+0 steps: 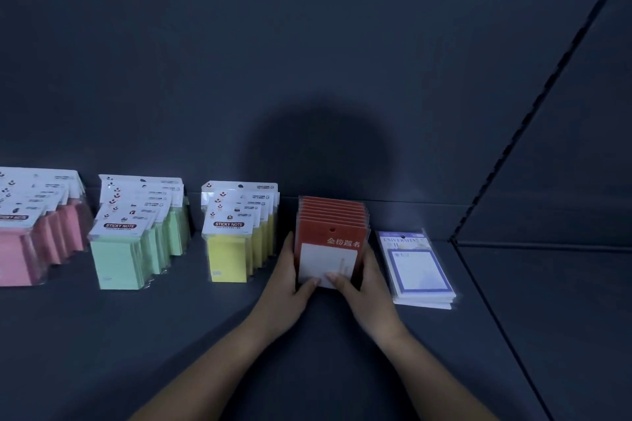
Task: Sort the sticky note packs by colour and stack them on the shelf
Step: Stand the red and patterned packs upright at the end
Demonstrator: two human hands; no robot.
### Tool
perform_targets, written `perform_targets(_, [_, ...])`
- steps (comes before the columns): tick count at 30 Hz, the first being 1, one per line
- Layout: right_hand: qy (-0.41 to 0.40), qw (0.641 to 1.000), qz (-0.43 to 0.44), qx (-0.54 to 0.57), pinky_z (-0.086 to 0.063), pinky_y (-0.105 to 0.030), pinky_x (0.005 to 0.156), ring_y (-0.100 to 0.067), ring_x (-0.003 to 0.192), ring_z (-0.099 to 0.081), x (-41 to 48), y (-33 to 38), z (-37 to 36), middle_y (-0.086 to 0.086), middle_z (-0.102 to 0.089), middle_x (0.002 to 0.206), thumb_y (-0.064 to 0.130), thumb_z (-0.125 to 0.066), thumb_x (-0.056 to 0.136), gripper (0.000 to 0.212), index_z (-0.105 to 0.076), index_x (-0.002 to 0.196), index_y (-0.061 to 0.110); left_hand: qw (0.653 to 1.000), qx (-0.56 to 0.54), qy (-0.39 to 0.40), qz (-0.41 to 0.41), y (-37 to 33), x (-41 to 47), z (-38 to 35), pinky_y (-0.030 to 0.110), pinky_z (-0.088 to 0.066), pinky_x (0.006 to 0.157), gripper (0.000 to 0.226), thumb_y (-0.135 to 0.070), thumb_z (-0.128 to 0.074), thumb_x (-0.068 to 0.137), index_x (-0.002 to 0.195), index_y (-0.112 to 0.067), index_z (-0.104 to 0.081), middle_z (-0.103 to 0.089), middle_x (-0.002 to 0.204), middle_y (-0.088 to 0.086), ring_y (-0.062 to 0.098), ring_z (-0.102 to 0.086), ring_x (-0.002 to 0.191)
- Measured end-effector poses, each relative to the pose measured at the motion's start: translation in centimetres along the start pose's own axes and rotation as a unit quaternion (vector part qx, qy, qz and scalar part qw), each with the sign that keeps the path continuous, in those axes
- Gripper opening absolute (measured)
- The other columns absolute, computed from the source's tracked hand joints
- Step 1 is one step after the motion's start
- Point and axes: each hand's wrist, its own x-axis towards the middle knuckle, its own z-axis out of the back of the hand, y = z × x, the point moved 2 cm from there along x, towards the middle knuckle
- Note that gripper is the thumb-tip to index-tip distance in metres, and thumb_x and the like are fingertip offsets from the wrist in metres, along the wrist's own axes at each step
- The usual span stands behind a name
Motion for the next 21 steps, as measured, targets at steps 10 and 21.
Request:
perform_targets(10, [-0.033, 0.999, 0.018, -0.006, -0.039, -0.005, 0.089, 0.01, 0.109, -0.05, 3.5, -0.1, -1.2, 0.015, -0.052, 0.12, 0.012, -0.064, 0.086, 0.056, -0.035, 0.133, 0.021, 0.996, 0.032, -0.081, 0.002, 1.0, 2.5, -0.1, 0.002, -0.035, 0.089, 0.045, -0.014, -0.052, 0.094, 0.127, -0.039, -0.034, -0.052, 0.123, -0.022, -0.01, -0.048, 0.114])
perform_targets(21, [-0.021, 0.999, -0.022, -0.01, -0.04, -0.009, 0.089, 0.009, 0.11, -0.051, 3.8, -0.4, -1.3, 0.022, -0.055, 0.118, 0.021, -0.056, 0.08, 0.058, -0.03, 0.13, 0.038, 0.992, 0.052, -0.116, 0.015, 1.7, 2.6, -0.3, 0.0, -0.038, 0.081, 0.047, -0.019, -0.061, 0.087, 0.123, -0.035, -0.033, -0.054, 0.113, -0.022, -0.013, -0.051, 0.105])
